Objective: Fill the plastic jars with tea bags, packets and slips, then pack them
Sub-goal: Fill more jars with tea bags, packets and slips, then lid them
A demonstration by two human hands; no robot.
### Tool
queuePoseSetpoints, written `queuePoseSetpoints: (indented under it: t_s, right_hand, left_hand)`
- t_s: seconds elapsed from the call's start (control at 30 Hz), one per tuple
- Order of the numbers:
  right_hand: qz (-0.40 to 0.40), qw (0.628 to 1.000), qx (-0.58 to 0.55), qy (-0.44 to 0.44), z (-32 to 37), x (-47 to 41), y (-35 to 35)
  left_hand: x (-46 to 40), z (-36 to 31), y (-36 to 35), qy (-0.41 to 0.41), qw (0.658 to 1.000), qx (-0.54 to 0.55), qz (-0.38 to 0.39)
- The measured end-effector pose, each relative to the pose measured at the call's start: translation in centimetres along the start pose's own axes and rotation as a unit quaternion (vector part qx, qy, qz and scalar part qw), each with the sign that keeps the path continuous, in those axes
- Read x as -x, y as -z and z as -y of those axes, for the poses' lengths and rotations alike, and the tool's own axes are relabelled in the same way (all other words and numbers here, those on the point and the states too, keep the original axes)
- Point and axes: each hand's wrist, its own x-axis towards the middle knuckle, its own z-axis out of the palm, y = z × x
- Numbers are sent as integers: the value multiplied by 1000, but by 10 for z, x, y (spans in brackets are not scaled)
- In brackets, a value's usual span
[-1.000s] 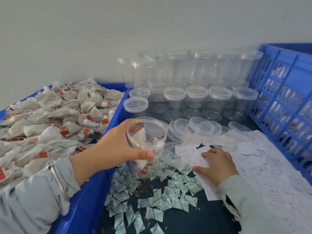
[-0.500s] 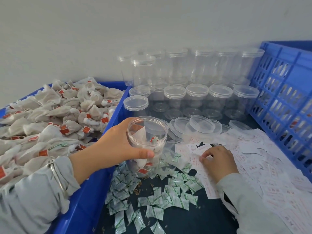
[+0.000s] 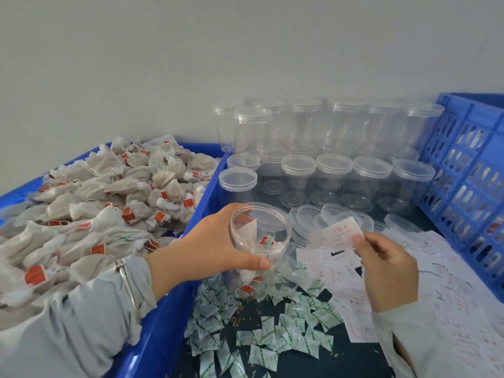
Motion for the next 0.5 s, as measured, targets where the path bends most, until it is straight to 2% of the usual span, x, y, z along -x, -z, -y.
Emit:
queuePoseSetpoints:
  t_s: [0.1, 0.23, 0.3, 0.5]
  right_hand:
    - [24, 991, -31, 127, 31, 10, -12]
    - [64, 948, 50, 309, 64, 9, -30]
    - [68, 935, 99, 334, 72, 7, -38]
    - [69, 929, 187, 313, 73, 8, -53]
  left_hand:
    - [1, 1, 0, -2, 1000, 0, 2]
    - [1, 0, -1, -6, 1000, 10, 5]
    - [2, 0, -1, -10, 1000, 14, 1]
    - [1, 2, -2, -15, 1000, 0, 9]
